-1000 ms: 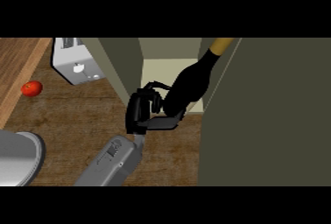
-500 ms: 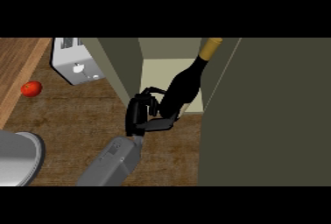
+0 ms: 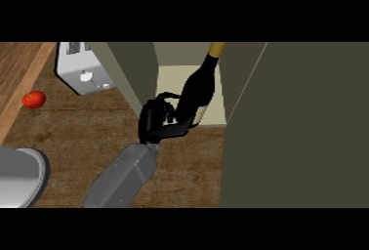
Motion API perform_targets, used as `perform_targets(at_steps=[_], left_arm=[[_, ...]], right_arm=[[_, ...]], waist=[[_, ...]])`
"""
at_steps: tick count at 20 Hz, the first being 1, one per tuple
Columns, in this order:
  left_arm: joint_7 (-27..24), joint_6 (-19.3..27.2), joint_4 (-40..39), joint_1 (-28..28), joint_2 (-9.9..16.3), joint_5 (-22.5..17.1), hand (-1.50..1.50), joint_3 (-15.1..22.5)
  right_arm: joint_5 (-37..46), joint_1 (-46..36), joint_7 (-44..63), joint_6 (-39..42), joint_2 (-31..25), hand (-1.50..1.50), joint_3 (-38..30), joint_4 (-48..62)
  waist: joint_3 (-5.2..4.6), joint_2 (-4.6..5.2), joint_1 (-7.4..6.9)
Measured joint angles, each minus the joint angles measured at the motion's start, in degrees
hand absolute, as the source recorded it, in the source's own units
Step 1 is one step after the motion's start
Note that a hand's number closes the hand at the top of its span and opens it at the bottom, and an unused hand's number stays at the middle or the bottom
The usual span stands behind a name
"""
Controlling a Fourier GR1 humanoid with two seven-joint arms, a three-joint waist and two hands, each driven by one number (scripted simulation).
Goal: Pick up the wine, place it into the cabinet and close the cabinet
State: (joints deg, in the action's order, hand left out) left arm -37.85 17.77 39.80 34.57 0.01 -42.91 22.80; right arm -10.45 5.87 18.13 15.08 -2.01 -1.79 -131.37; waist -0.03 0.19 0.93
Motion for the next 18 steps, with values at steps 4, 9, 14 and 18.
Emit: perform_targets(at_steps=[4,9,14,18], left_arm=[[-1.5,-1.3,-4.4,3.3,0.0,-3.3,1.50,1.3],[-0.8,-1.7,-6.0,5.7,0.0,-5.6,1.50,2.4],[-0.8,-3.4,-11.6,10.6,0.1,-8.8,1.50,1.5],[-0.4,-4.1,-13.3,13.4,0.0,-10.4,1.50,1.1]], right_arm=[[-0.1,1.2,-0.9,0.3,0.4,-1.50,0.3,-0.4],[-0.1,0.4,-0.7,0.0,0.4,-1.50,-0.1,0.5],[-0.2,1.7,-1.8,0.7,0.6,-1.50,0.1,0.6],[-0.3,0.5,-1.2,0.3,0.3,-1.50,0.2,1.0]], waist=[[-0.01,0.02,0.25],[0.01,-0.01,0.13],[-0.01,0.21,0.67],[-0.01,0.16,0.63]])
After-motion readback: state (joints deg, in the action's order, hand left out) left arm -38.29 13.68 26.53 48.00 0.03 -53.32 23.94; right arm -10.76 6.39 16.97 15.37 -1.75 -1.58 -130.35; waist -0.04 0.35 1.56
